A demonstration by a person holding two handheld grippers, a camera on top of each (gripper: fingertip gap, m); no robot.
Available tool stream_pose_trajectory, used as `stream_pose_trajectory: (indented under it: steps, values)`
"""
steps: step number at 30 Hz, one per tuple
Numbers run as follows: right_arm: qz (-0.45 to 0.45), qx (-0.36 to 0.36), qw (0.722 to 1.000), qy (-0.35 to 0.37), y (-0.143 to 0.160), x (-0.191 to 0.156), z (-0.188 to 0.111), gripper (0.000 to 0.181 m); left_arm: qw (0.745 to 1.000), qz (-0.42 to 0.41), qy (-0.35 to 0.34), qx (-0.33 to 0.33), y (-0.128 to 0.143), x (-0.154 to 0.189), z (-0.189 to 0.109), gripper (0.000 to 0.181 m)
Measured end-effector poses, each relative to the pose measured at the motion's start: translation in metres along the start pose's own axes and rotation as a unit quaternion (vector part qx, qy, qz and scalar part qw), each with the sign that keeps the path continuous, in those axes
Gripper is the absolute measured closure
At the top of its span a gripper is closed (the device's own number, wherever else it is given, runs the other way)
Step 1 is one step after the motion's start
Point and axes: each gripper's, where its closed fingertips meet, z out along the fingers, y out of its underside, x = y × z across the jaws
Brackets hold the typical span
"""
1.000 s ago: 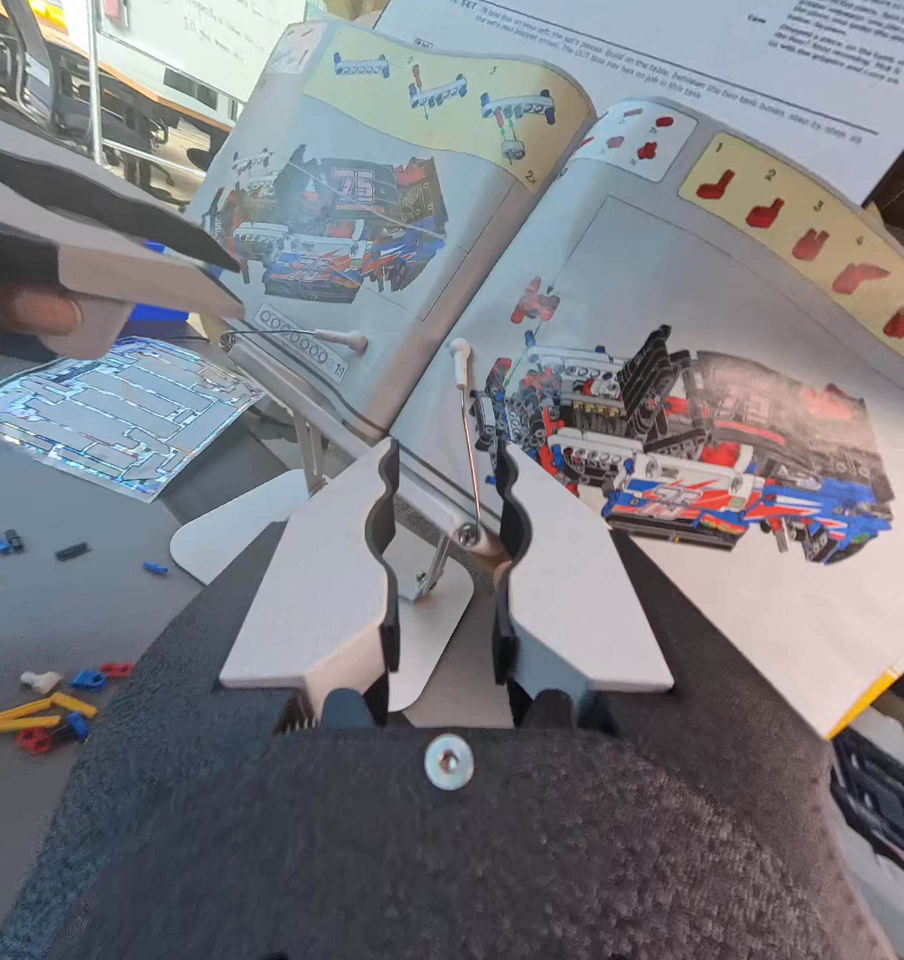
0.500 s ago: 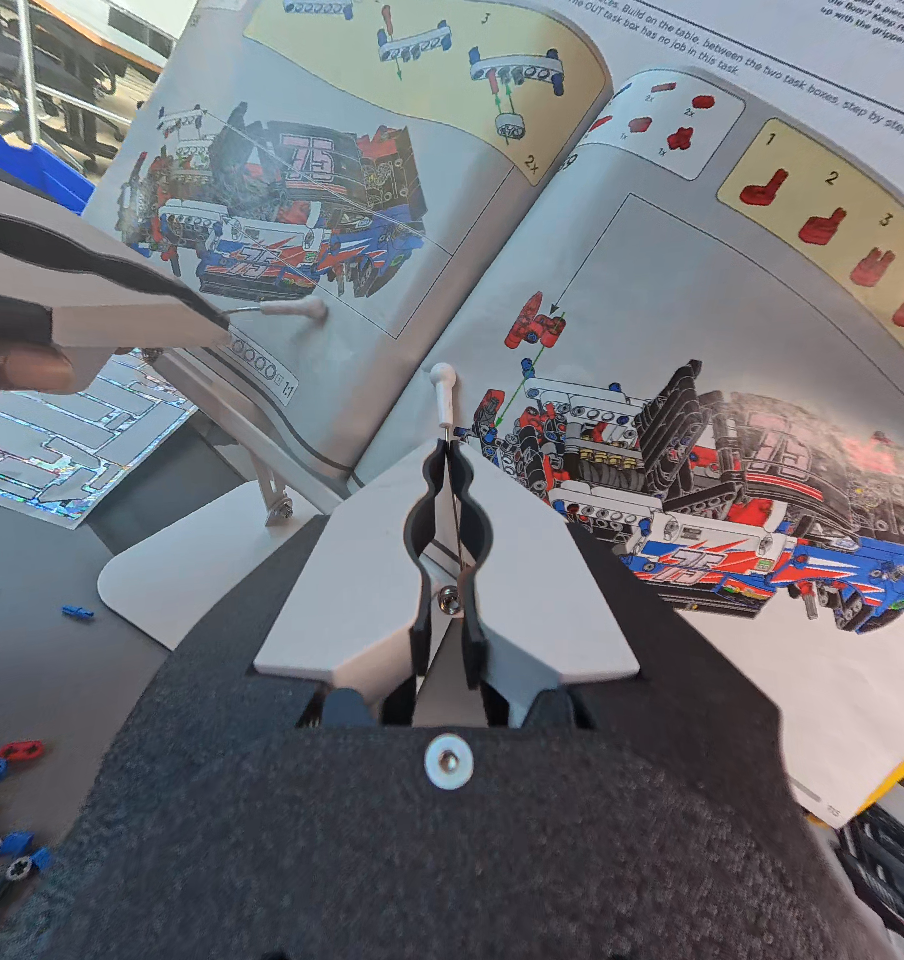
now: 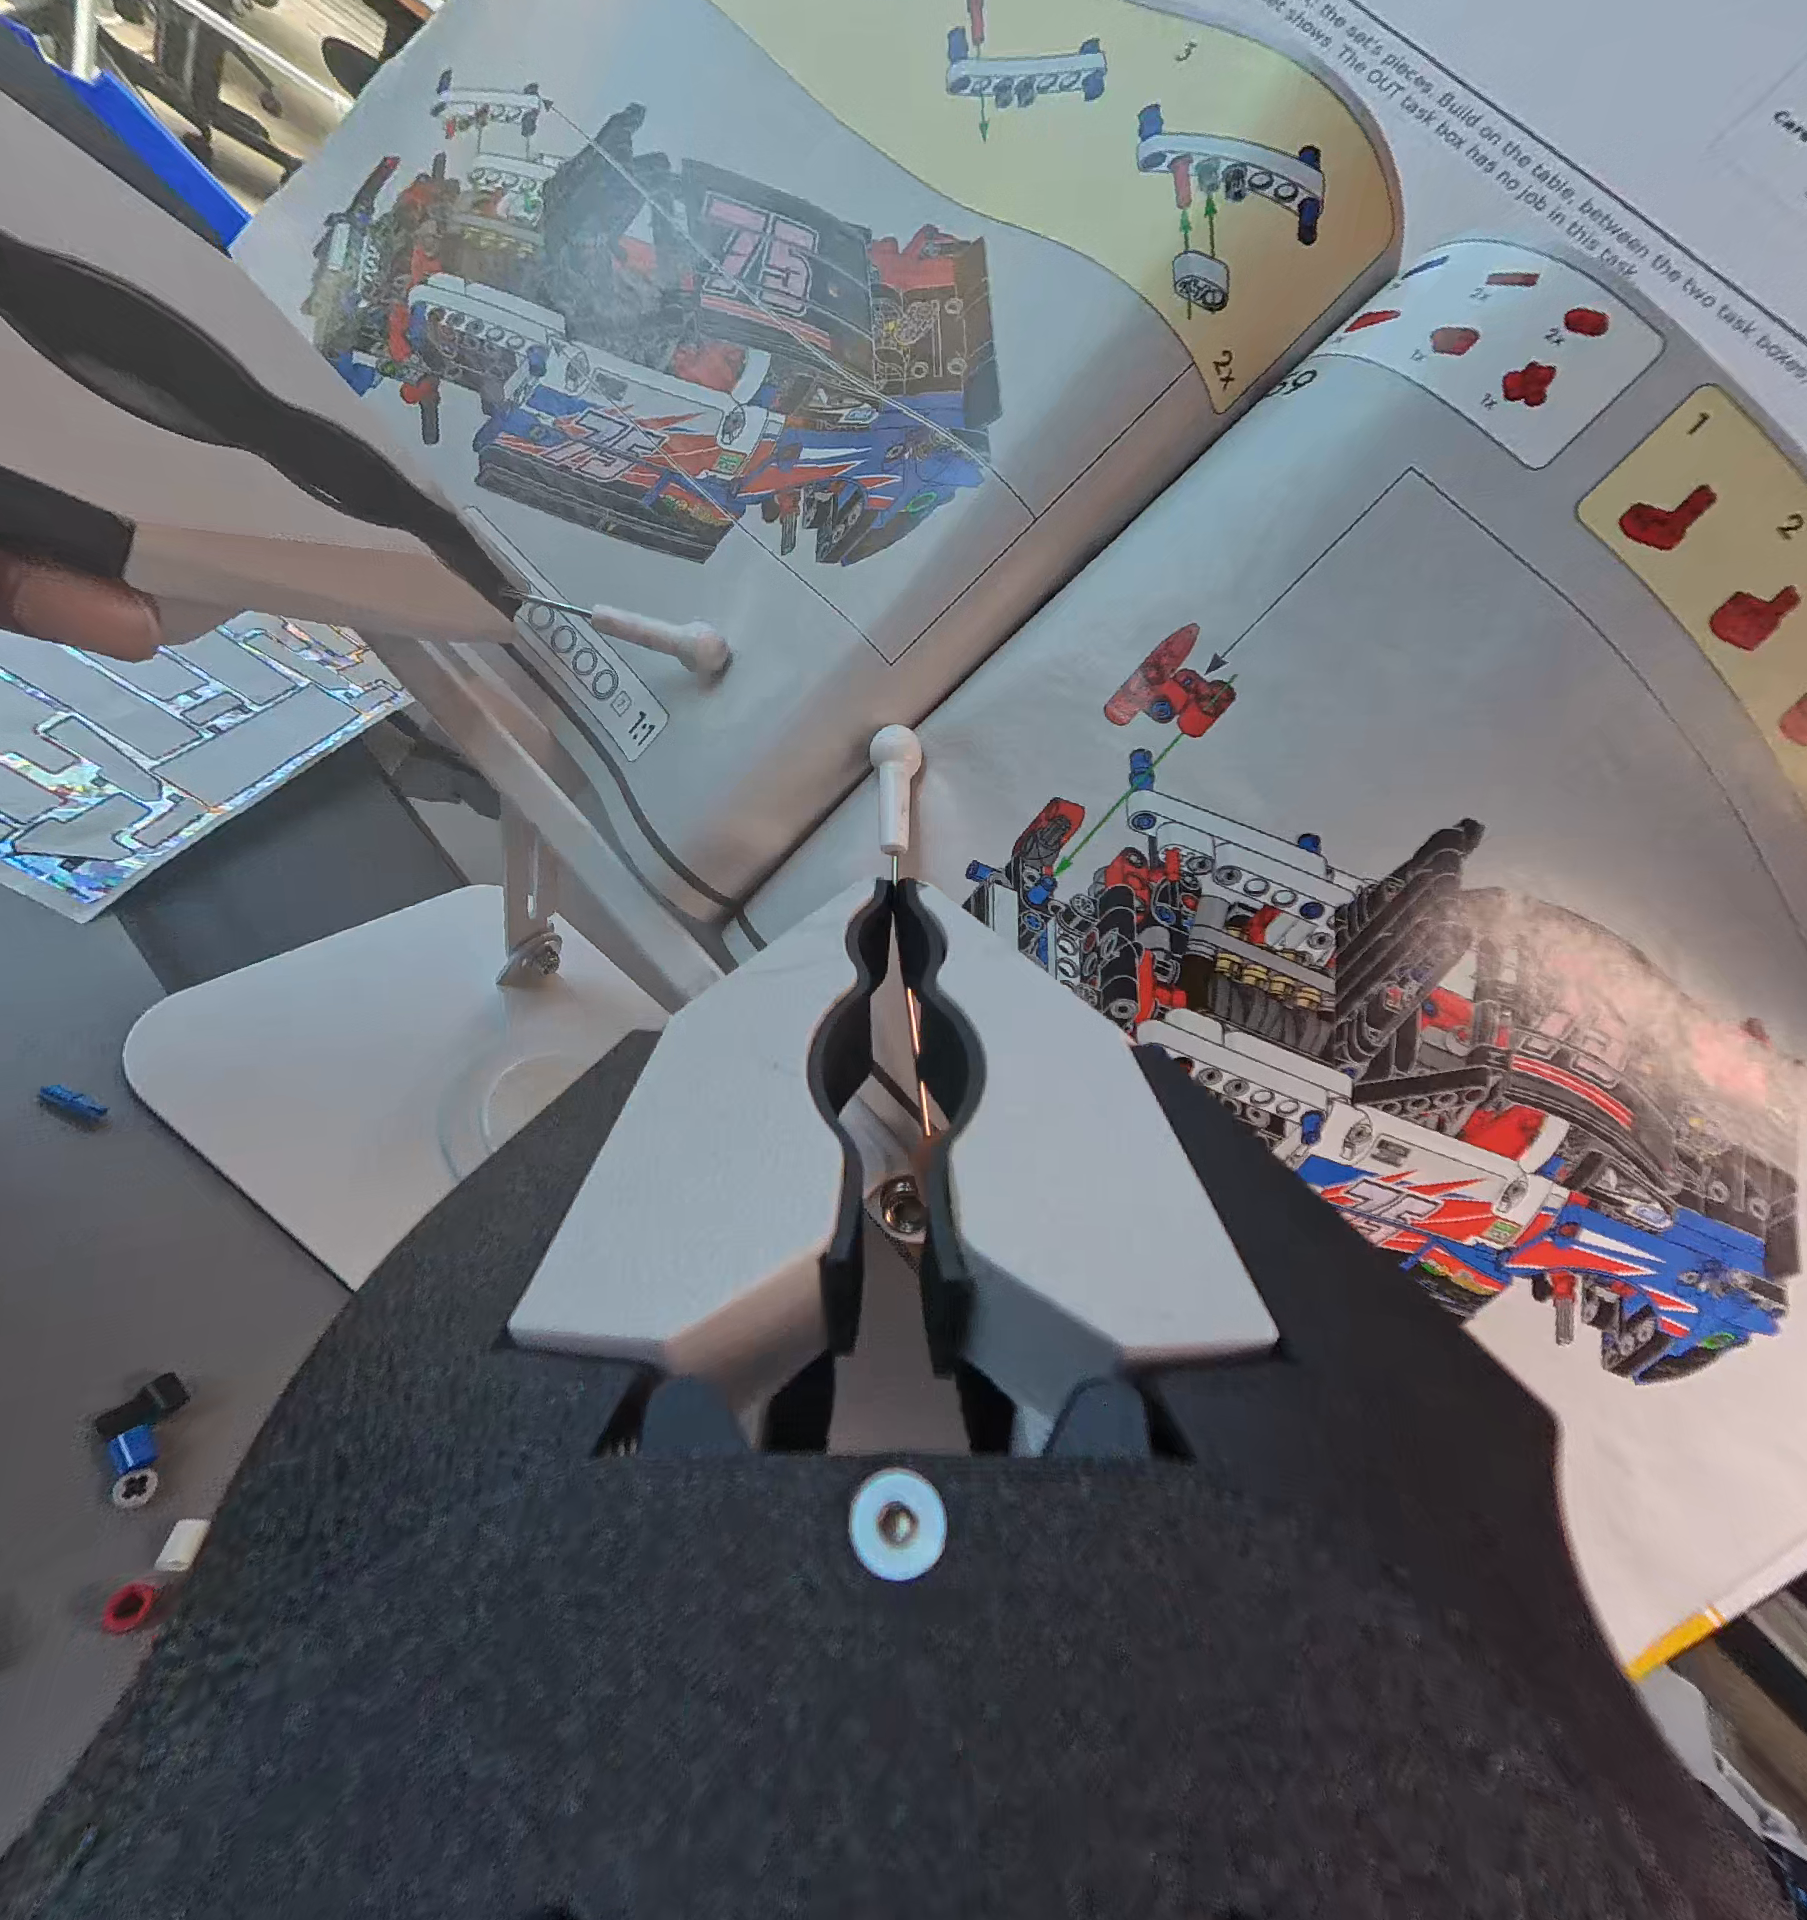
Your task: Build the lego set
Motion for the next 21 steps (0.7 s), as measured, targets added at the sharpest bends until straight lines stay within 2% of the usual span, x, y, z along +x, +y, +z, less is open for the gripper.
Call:
stream_pose_trajectory:
  steps: [4, 6, 9, 13, 16, 21]
  values:
    - [0.023, -0.013, 1.000, -0.005, -0.001, 0.001, 0.000, 0.179, 0.999, -0.035, 0.001, -0.018, -0.002, -0.002, -0.004, 0.178]
    - [0.038, 0.006, 0.999, -0.015, -0.011, -0.001, -0.005, 0.171, 0.998, -0.066, -0.007, 0.011, -0.014, 0.000, -0.017, 0.164]
    - [0.059, 0.051, 0.997, -0.004, -0.038, 0.008, -0.013, 0.169, 0.987, -0.157, 0.000, 0.046, -0.029, 0.017, -0.048, 0.161]
    - [0.083, 0.073, 0.994, 0.019, -0.072, 0.029, -0.006, 0.171, 0.967, -0.240, 0.036, 0.080, -0.040, 0.060, -0.105, 0.159]
    - [0.115, 0.079, 0.989, 0.044, -0.094, 0.053, 0.006, 0.174, 0.959, -0.269, 0.056, 0.074, -0.026, 0.095, -0.156, 0.159]
    - [0.138, 0.061, 0.986, 0.074, -0.103, 0.083, 0.028, 0.176, 0.960, -0.274, 0.036, 0.036, 0.026, 0.135, -0.232, 0.160]
